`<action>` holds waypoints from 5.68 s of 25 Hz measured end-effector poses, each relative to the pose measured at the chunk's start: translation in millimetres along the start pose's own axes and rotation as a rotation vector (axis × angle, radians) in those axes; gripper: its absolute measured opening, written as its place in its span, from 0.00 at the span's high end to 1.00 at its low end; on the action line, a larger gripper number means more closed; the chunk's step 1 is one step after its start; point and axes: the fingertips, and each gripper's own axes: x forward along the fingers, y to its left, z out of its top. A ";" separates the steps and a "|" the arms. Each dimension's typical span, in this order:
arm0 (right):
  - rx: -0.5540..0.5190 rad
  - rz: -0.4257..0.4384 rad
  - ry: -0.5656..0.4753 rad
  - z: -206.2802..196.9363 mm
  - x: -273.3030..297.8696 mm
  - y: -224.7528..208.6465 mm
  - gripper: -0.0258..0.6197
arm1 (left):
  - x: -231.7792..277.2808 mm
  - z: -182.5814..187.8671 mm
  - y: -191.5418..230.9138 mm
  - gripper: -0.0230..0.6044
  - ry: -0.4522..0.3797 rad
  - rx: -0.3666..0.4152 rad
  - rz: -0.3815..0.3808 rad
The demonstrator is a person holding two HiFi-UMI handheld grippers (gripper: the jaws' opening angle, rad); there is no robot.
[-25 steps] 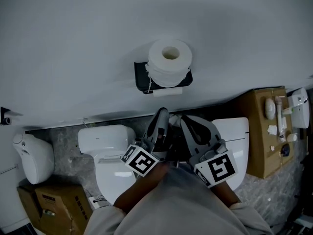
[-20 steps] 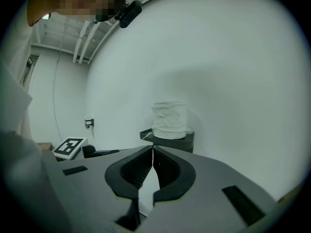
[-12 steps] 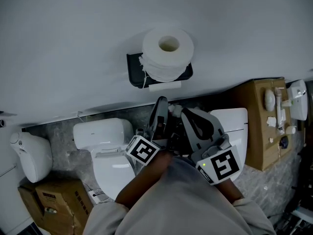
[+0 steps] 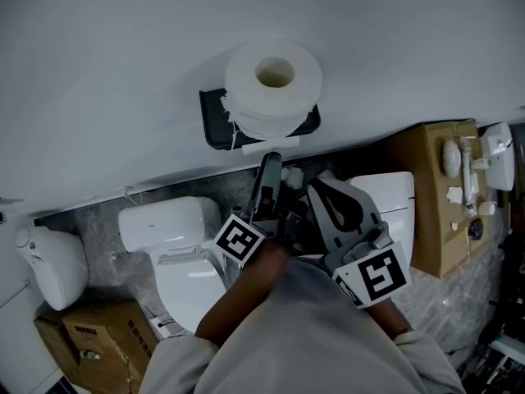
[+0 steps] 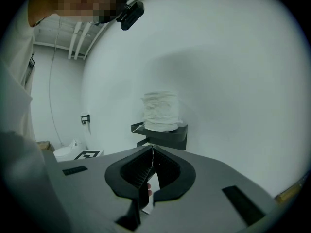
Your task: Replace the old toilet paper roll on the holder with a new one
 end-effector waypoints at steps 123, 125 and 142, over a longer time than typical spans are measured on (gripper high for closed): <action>0.050 0.085 -0.080 5.9 -0.1 45.3 0.93 | -58.6 47.5 -39.5 0.66 0.082 0.366 0.048; 0.046 0.101 -0.093 10.4 3.5 52.0 0.93 | -63.3 57.9 -46.5 0.66 0.070 0.396 0.045; 0.021 0.132 -0.160 34.5 14.5 71.4 0.93 | -75.5 83.8 -87.1 0.69 0.050 0.453 -0.018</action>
